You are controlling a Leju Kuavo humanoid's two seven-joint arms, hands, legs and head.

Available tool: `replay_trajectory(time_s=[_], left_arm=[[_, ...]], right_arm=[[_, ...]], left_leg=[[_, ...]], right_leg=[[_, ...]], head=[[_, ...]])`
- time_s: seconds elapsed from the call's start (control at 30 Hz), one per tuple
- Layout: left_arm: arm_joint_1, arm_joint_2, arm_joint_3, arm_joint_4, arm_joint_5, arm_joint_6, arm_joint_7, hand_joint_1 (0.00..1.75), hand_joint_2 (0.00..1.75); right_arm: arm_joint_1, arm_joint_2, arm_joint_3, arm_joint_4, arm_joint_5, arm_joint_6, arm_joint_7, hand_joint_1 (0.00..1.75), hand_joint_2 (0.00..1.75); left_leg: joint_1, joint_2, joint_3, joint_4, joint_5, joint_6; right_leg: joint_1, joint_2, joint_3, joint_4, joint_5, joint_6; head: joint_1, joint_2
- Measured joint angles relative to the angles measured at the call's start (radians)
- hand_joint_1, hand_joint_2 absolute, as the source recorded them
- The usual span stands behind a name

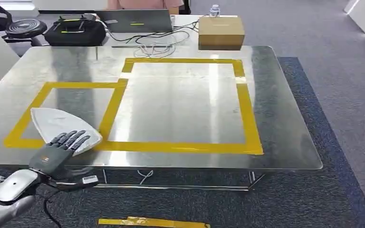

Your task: Take the parts from the cabinet and place them on the table.

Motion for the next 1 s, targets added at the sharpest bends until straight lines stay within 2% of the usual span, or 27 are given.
replay_trajectory(time_s=[0.2,0.5,0.63,0.83,1.0], left_arm=[[0.004,-0.002,0.012,-0.028,0.016,0.024,0.000,0.00,0.00],[0.018,0.000,0.074,-0.098,0.057,0.072,-0.006,0.00,0.00],[0.025,0.000,0.090,-0.116,0.064,0.074,-0.006,0.00,0.00],[0.088,0.012,0.144,-0.162,0.092,0.109,-0.006,0.00,0.00],[0.122,0.022,0.178,-0.180,0.097,0.114,-0.006,0.00,0.00]], right_arm=[[0.001,0.000,-0.001,0.000,-0.001,-0.018,0.000,0.00,0.00],[0.005,0.000,-0.001,-0.013,-0.002,-0.066,0.000,0.00,0.00],[0.005,0.000,-0.001,-0.017,-0.002,-0.076,0.000,0.00,0.00],[0.005,-0.005,-0.003,-0.034,0.017,-0.132,0.000,0.00,0.00],[0.005,-0.008,-0.005,-0.045,0.020,-0.143,0.000,0.00,0.00]], left_leg=[[0.000,0.000,0.000,0.000,0.000,0.000],[0.000,0.000,0.000,0.000,0.000,0.000],[0.000,0.000,0.000,0.000,0.000,0.000],[-0.001,0.000,0.000,0.002,-0.002,0.002],[-0.003,0.000,-0.001,0.004,-0.004,0.006]], right_leg=[[0.000,0.000,0.000,0.000,0.000,0.000],[0.000,0.000,0.000,0.000,0.000,0.000],[0.000,0.000,0.000,0.000,0.000,0.000],[-0.001,0.000,0.000,-0.001,0.000,0.000],[-0.003,0.000,0.001,-0.001,-0.001,0.002]], head=[[0.000,0.000],[0.000,0.000],[0.000,0.000],[0.000,0.000],[0.000,0.000]])
